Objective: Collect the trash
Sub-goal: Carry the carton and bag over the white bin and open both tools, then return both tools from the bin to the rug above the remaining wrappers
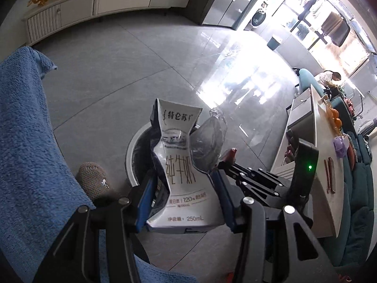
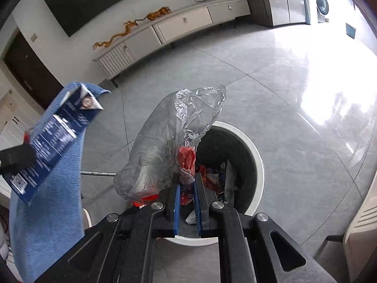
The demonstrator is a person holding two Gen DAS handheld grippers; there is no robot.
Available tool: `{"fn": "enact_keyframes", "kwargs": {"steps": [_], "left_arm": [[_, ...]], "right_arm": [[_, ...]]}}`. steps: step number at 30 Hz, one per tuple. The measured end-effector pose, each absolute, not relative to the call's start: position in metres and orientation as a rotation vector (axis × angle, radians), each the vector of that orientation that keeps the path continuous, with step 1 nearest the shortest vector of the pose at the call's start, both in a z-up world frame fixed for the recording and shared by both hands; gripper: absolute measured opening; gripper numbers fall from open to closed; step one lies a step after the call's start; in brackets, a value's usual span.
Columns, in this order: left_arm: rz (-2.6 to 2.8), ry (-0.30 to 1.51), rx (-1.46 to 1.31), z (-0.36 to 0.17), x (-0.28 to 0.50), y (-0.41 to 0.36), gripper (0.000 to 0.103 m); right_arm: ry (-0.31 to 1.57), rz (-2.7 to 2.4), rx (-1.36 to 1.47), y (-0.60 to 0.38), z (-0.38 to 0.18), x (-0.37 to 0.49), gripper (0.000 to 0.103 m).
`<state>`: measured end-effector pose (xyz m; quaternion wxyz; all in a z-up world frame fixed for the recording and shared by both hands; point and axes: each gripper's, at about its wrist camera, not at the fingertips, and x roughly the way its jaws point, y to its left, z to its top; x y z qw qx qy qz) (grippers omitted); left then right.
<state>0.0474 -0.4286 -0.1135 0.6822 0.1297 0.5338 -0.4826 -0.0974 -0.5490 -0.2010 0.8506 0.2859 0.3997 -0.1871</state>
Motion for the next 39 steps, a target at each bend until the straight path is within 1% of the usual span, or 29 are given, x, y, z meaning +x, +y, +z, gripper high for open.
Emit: {"fn": "enact_keyframes", "kwargs": {"steps": [5, 7, 9, 10, 12, 15, 18, 21, 31, 35, 39], "left_arm": [[-1.068, 1.261, 0.309, -0.136, 0.043, -0.453, 0.049], [-1.066, 1.285, 0.299, -0.141, 0.043, -0.454, 0.049], [-1.069, 1.316, 0.285, -0.147, 0.043, -0.459, 0.049], [-1.071, 1.329, 0.276, -0.149, 0.044, -0.46, 0.049], [-1.075, 1.347, 0.264, -0.152, 0.046, -0.461, 0.049], [-1.081, 1.356, 0.244, -0.154, 0.044, -0.462, 0.049], [-1.09, 1.356, 0.227, -0.153, 0.044, -0.458, 0.049], [-1.093, 1.351, 0.217, -0.149, 0.047, -0.454, 0.05], [-1.091, 1.34, 0.182, -0.146, 0.052, -0.445, 0.05], [-1.092, 1.294, 0.177, -0.132, 0.05, -0.433, 0.05], [-1.055, 1.168, 0.184, -0.103, 0.045, -0.408, 0.05]], "right_arm": [[0.873, -0.415, 0.633, -0.56, -0.217, -0.098, 0.013], [0.88, -0.426, 0.645, -0.565, -0.222, -0.099, 0.022], [0.886, -0.448, 0.649, -0.568, -0.225, -0.103, 0.039], [0.887, -0.454, 0.65, -0.566, -0.227, -0.104, 0.043], [0.889, -0.467, 0.648, -0.568, -0.228, -0.109, 0.043], [0.893, -0.479, 0.636, -0.568, -0.226, -0.112, 0.047], [0.896, -0.487, 0.618, -0.566, -0.223, -0.113, 0.048], [0.897, -0.493, 0.6, -0.56, -0.218, -0.112, 0.051], [0.883, -0.521, 0.577, -0.553, -0.201, -0.117, 0.051], [0.869, -0.533, 0.558, -0.55, -0.189, -0.121, 0.051], [0.844, -0.533, 0.525, -0.539, -0.171, -0.122, 0.052]]}}
